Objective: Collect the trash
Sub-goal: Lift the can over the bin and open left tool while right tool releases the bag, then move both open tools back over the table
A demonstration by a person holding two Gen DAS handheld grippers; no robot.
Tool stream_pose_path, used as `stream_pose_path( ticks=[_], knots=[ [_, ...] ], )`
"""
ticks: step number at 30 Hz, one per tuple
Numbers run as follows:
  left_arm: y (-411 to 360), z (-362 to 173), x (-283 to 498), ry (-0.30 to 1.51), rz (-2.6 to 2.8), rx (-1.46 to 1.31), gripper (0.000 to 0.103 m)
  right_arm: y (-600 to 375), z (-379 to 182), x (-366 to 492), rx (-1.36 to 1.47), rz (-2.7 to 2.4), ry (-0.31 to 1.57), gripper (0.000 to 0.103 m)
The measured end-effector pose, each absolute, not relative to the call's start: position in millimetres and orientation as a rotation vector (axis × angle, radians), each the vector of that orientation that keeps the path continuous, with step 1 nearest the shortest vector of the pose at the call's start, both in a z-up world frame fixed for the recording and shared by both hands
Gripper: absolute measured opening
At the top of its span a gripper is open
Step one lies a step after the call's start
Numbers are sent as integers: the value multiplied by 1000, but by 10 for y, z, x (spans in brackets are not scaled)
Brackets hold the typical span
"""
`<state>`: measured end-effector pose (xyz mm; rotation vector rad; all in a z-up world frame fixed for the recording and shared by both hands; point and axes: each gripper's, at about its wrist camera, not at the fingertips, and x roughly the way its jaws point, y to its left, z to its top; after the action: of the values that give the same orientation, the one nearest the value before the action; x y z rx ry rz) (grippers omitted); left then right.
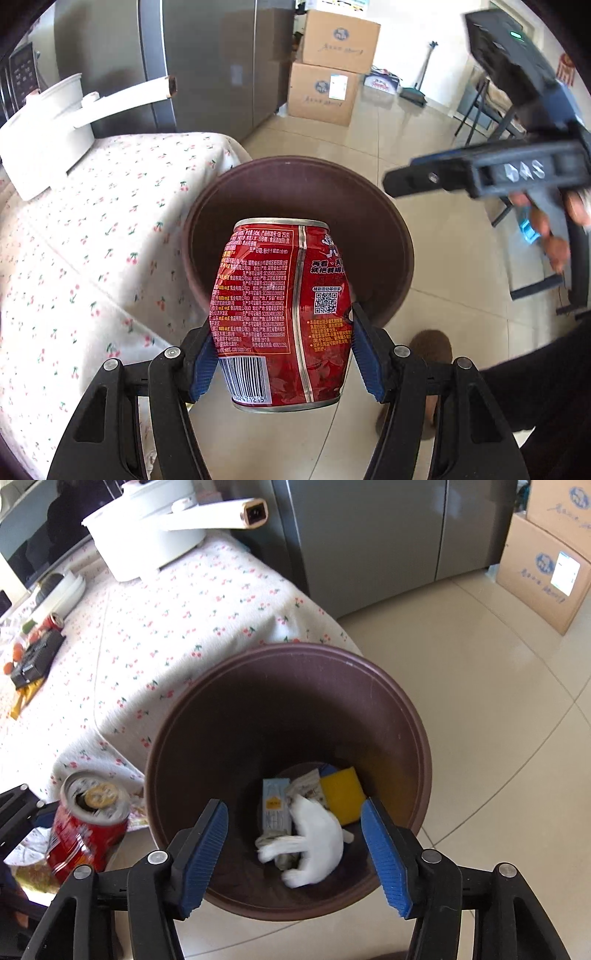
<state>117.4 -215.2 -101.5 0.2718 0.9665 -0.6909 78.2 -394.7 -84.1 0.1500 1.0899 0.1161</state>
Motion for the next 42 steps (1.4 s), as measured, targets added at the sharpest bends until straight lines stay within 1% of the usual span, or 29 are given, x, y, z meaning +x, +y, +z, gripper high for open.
stream_pose_path(
  ticks=[7,8,9,10,11,18,26,32,35,42],
  knots=[
    [-2382,-1153,1421,956,-654,245,67,-4113,-796,753,178,81,1081,69],
    [-2361,-1205,1449,949,-655,234,73,-4134,-798,749,178,75,1081,70],
    [-2363,-1233,1483,954,-632,233,91,-4154,-799,746,175,70,1082,70],
    [-2356,-1251,1514,964,-600,233,98,-4169,-802,742,170,65,1084,71],
    [-2348,-1243,1517,968,-580,229,103,-4172,-807,741,166,60,1085,71],
    [-2124,-1176,1439,966,-524,234,103,-4162,-787,746,177,65,1079,74],
    [-1611,-926,1309,987,-470,212,103,-3973,-715,742,156,78,1070,77],
    [-980,-788,1185,994,-386,134,103,-3748,-640,772,168,91,1058,79],
    [-589,-819,1112,979,-331,86,103,-3582,-591,816,172,103,1047,81],
    [102,-913,1166,1024,-161,57,103,-3052,-609,999,111,148,1054,86]
  ],
)
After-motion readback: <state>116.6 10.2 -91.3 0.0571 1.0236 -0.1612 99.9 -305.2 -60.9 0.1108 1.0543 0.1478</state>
